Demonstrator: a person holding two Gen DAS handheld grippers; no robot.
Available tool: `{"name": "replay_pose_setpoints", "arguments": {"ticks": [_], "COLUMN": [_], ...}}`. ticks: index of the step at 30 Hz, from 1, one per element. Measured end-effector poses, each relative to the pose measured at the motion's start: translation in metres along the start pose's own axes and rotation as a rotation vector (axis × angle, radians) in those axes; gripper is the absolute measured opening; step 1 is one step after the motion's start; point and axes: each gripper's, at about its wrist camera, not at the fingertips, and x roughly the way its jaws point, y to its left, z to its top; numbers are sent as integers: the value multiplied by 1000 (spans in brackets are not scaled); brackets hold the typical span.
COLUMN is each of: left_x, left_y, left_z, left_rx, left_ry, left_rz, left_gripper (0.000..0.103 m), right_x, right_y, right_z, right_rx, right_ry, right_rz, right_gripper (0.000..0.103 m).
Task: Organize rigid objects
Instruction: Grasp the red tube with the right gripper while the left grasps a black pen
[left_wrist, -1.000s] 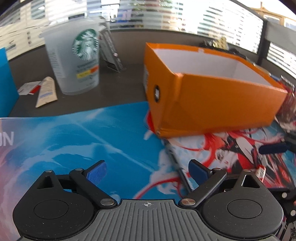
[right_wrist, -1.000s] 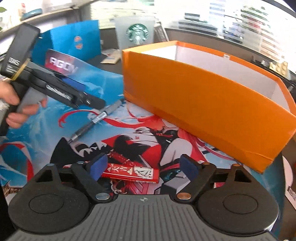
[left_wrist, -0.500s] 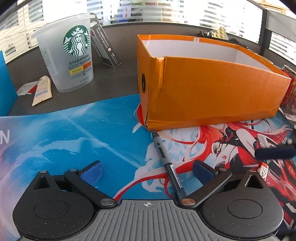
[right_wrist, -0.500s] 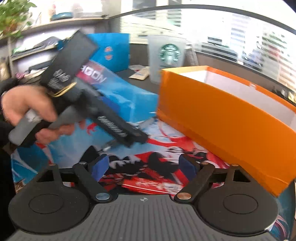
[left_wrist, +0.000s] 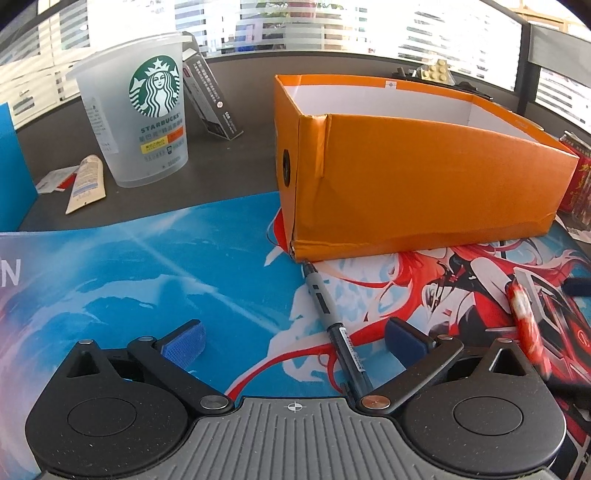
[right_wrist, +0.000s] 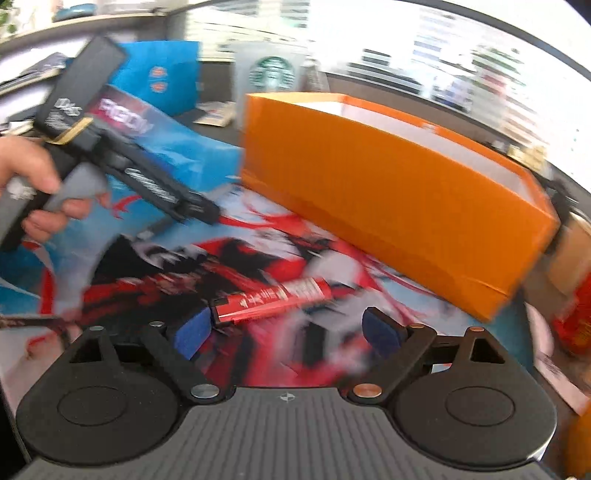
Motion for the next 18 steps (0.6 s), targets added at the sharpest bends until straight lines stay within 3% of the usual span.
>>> {"name": "replay_pose_setpoints", "arguments": {"ticks": [3,12,14,18], "left_x": [-1,-2,-3,-3], "left_y": [1,2,1,0], "left_z": [-1,-3,-4,-5], "left_rx": [2,5,4,-10], "left_ry": [-7,-28,-35,-42], "left_rz": [-1,-3,-1,14], "left_gripper": [103,103,103,103], "right_x": [-5,2,5,12], "right_y": [-14,-1,1,2], "right_z": [-5,-10,-8,-3], "right_rx": [85,211,224,260], "right_ry": [28,-16,-12,5], "right_rz": [-74,-72,-93,-137], "right_gripper": [88,89,97,103]}}
